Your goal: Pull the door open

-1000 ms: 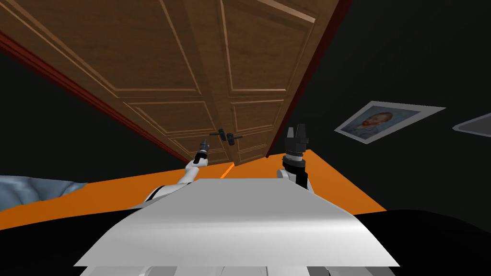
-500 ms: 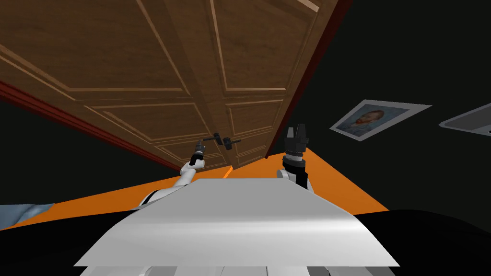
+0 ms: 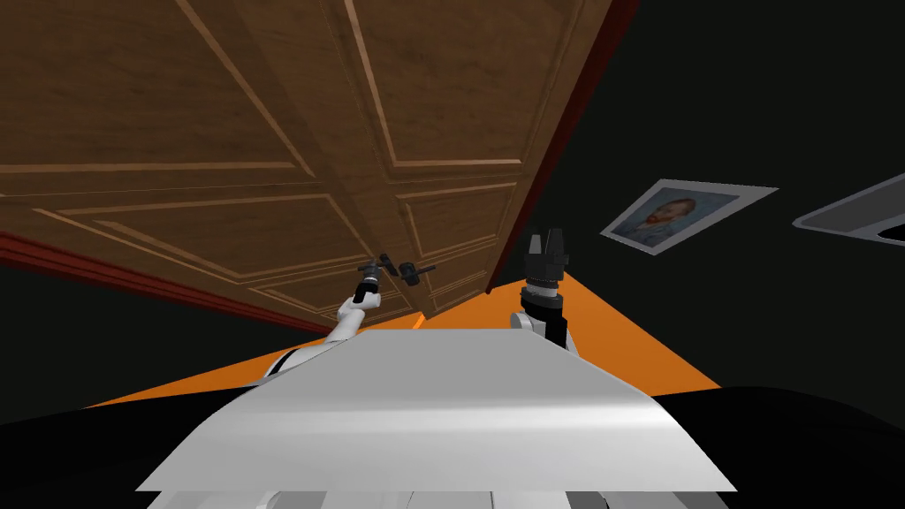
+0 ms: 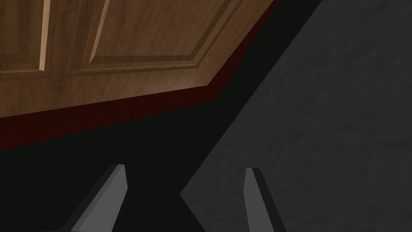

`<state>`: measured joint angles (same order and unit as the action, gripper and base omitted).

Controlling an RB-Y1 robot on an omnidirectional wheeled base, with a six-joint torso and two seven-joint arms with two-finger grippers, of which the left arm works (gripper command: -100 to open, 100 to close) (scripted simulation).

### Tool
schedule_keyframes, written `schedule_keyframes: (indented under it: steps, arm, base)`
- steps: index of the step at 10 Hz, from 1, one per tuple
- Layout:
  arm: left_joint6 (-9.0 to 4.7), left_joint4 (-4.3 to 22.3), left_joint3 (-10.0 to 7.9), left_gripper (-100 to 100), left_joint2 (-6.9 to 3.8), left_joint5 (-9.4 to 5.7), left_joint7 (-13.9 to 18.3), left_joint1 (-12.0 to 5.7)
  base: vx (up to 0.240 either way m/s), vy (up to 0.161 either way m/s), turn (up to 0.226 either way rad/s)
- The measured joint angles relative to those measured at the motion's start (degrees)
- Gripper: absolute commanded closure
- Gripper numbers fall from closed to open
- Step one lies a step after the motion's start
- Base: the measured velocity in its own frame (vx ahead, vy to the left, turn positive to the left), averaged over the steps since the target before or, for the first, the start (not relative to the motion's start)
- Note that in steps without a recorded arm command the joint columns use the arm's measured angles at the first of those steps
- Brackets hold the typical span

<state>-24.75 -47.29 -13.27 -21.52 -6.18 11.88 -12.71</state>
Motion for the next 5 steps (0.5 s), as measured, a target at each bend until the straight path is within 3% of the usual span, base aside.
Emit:
schedule_keyframes:
  steps: [4, 5]
  arm:
    - [0.07, 0.15, 0.19, 100, 0.19, 0.03, 0.04, -0.04]
    - [0.06, 0.15, 0.20, 100, 0.19, 0.03, 0.04, -0.03]
  base:
    - [-0.008, 0.007, -0.010]
    - [-0.158, 0.065, -0.011]
